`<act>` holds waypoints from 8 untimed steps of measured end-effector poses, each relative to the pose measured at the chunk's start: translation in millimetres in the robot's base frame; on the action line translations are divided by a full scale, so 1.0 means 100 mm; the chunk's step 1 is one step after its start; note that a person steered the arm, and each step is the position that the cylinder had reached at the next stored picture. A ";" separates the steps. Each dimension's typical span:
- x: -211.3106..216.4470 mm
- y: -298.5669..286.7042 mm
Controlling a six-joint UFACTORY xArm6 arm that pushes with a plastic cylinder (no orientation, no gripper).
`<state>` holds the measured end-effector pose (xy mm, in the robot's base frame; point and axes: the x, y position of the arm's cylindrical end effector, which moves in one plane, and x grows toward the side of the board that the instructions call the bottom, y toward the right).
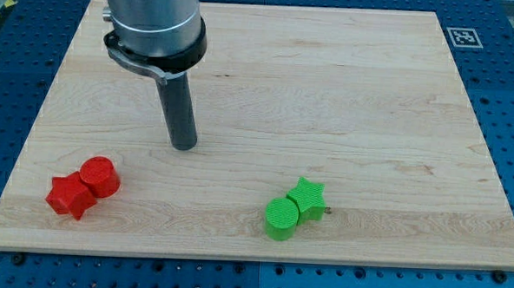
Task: Move your hand in between the red blocks and green blocks
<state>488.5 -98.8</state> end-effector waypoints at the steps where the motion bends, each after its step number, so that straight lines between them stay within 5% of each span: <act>1: 0.12 0.00; 8: 0.56 0.05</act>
<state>544.4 -94.0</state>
